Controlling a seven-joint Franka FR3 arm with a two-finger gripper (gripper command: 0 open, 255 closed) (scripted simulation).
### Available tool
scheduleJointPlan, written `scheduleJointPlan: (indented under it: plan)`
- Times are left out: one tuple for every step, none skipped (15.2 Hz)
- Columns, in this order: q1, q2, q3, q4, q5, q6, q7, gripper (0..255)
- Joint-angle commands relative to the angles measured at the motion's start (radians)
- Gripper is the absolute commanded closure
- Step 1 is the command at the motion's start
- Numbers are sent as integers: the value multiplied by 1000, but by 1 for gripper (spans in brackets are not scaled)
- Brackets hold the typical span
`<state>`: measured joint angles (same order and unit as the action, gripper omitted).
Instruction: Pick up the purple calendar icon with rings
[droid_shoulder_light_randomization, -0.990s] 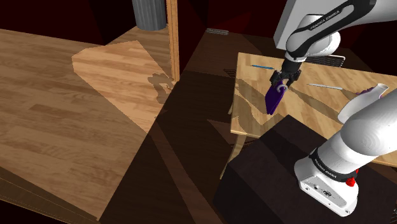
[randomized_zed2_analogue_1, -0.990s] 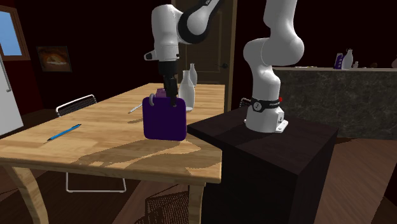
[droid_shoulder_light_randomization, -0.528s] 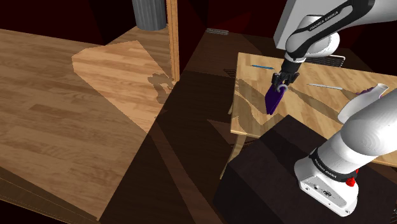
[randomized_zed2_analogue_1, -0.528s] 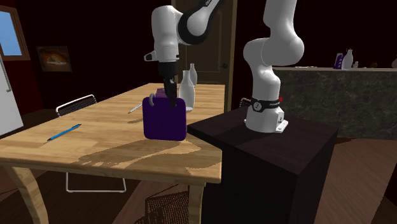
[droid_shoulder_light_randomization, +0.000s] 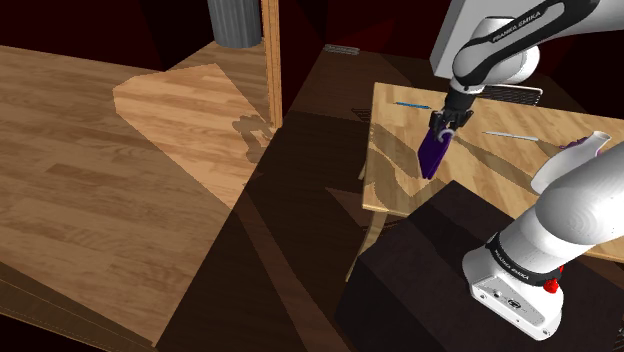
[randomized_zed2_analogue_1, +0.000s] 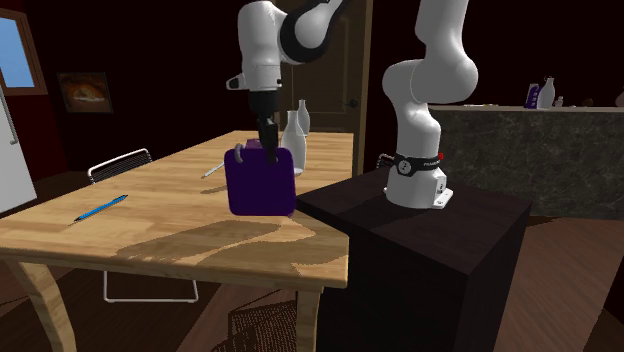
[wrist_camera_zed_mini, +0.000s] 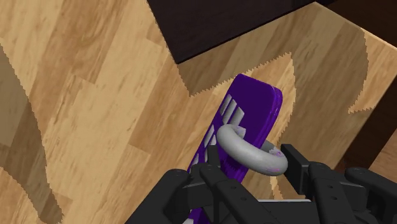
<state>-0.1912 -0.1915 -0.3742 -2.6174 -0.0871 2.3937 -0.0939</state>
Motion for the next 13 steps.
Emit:
scheduleJointPlan:
  plan:
    - [-1, -23, 5, 10, -7, -32, 9, 255]
    - [-3, -35, 7, 15, -11, -49, 12, 255]
    - [-4, -46, 9, 20, -14, -65, 15, 255]
    - [-5, -57, 11, 26, -17, -81, 17, 255]
    - [-6, -68, 13, 31, -20, -97, 20, 255]
    - [-7, -79, 15, 37, -22, -113, 22, 255]
    - [-8, -89, 17, 43, -25, -129, 24, 255]
    - [-9, -99, 19, 50, -27, -145, 27, 255]
    - [-10, -108, 21, 56, -28, -161, 28, 255]
    - [-10, -117, 23, 63, -30, -176, 30, 255]
    - [-11, -126, 25, 70, -31, -192, 32, 255]
    - [-11, -128, 26, 71, -32, -194, 32, 255]
    - [-11, -127, 26, 71, -32, -194, 32, 255]
